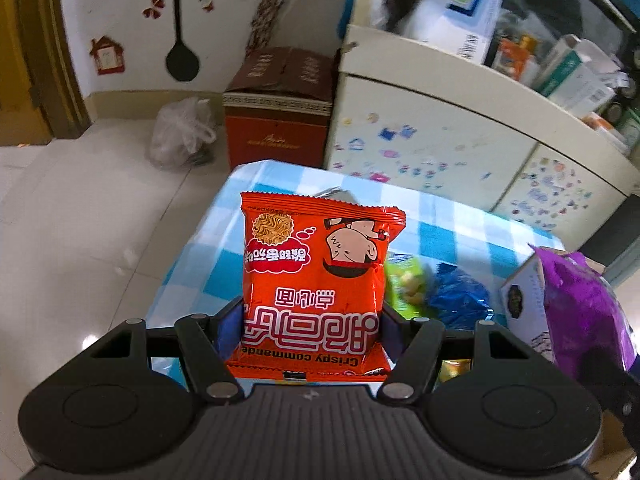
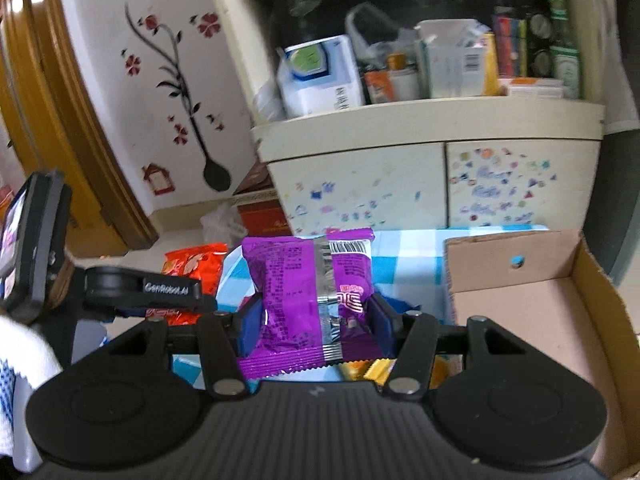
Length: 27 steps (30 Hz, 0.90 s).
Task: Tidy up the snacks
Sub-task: 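Carry the red bag and purple bag over the cardboard box with both tools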
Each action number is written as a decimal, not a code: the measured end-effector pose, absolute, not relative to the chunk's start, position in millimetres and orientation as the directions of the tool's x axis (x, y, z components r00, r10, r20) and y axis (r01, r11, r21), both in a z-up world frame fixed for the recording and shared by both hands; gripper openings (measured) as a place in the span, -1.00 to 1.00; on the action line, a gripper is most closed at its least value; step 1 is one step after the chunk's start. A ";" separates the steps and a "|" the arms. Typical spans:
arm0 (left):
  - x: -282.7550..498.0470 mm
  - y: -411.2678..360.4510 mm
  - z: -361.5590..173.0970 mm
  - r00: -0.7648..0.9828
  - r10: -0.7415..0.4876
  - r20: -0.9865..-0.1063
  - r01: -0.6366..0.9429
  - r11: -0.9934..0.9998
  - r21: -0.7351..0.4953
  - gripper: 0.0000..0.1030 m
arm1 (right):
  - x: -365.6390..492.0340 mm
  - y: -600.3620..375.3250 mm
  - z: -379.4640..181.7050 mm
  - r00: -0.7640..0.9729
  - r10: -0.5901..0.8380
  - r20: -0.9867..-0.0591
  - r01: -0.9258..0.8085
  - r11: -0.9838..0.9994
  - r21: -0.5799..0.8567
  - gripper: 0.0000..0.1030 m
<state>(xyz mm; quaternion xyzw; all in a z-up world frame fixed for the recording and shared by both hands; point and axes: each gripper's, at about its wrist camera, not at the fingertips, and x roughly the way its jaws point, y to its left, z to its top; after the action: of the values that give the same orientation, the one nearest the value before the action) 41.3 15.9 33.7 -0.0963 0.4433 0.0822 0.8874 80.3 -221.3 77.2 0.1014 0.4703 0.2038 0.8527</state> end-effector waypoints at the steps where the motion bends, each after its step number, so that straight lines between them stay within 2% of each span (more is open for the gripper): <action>1: 41.8 11.8 34.0 0.596 0.050 -0.801 -0.222 0.970 -0.105 0.40 | 82.4 -224.1 77.3 0.477 0.437 -0.763 -0.241 0.900 0.364 0.08; 13: 42.7 -43.2 41.0 0.656 -0.117 -0.746 -0.026 0.984 -0.177 0.40 | 94.5 -278.8 92.4 0.537 0.344 -0.770 -0.090 0.931 0.353 0.08; 27: 37.8 -114.9 32.8 0.650 -0.309 -0.695 0.187 0.950 -0.249 0.40 | 89.1 -356.5 101.5 0.590 0.195 -0.783 0.136 0.932 0.335 0.08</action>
<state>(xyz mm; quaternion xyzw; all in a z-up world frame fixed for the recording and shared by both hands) 37.8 -114.9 32.8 -0.0775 0.3955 -0.1370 0.9049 89.1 -356.5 101.5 0.1830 0.4523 0.0169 0.8727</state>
